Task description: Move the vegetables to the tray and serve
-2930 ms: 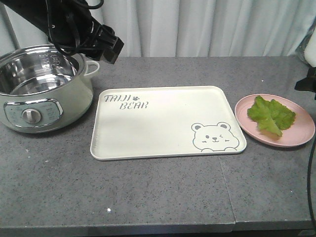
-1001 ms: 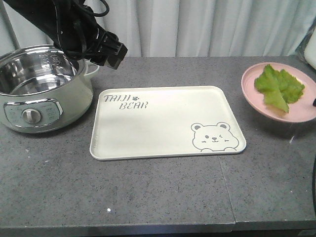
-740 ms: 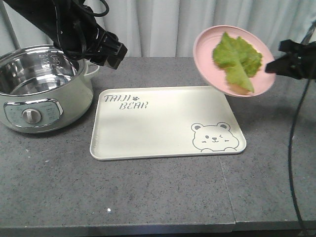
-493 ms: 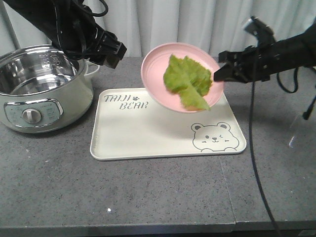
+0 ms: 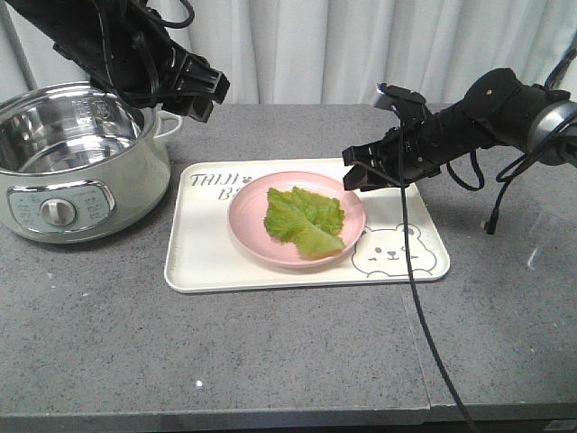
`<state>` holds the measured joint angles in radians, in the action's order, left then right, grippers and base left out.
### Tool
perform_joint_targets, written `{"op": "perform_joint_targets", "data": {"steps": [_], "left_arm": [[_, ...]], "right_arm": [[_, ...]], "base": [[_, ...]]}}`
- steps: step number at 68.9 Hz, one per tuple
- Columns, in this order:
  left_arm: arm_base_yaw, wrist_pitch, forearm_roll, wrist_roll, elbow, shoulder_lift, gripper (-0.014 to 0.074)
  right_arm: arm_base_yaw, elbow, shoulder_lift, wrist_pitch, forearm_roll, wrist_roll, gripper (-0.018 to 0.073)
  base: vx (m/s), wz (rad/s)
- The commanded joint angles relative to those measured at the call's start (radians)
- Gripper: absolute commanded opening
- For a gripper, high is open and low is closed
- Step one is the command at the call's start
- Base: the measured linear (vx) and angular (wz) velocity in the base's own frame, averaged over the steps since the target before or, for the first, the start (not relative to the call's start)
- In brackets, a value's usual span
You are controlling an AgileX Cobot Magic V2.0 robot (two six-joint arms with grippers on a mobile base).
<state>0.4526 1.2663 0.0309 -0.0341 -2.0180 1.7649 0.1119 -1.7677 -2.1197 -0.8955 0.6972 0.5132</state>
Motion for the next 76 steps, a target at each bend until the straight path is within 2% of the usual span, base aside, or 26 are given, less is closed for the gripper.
{"op": "perform_joint_targets", "data": {"steps": [1,7,20,29,35,50,61,76], "left_arm": [[0.001,-0.015,0.005,-0.017,-0.021,-0.045,0.0462],[0.001,-0.015,0.024,-0.057,-0.021,-0.045,0.0461],[0.001,-0.015,0.109,-0.197,-0.019,-0.045,0.0461],[0.001,-0.016,0.147,-0.217,0.038,-0.045,0.0461],[0.001,-0.016,0.155,-0.218,0.109,-0.045,0.0461],[0.001,-0.037,0.155,-0.225,0.289,-0.045,0.0461],[0.001,-0.07,0.155,-0.228,0.359,-0.045,0.0461],[-0.009,-0.136,0.143,-0.276,0.41,-0.045,0.0461]], "right_arm": [[-0.005,-0.031,0.071,0.015,-0.005,-0.001,0.0396],[-0.014,-0.031,0.098,0.013,-0.073,-0.054,0.0449],[-0.052,-0.031,0.181,-0.056,-0.243,-0.23,0.0433],[-0.078,-0.031,0.198,-0.175,-0.348,-0.299,0.0426],[-0.083,-0.03,0.195,-0.251,-0.396,-0.309,0.0426],[-0.083,-0.03,0.195,-0.297,-0.434,-0.341,0.0426],[-0.083,-0.03,0.195,-0.306,-0.446,-0.342,0.0426],[-0.083,-0.028,0.158,-0.35,-0.463,-0.343,0.0426]], "base": [[0.0,0.0],[0.0,0.0],[0.0,0.0],[0.0,0.0],[0.0,0.0],[0.0,0.0],[0.0,0.0],[0.0,0.0]]}}
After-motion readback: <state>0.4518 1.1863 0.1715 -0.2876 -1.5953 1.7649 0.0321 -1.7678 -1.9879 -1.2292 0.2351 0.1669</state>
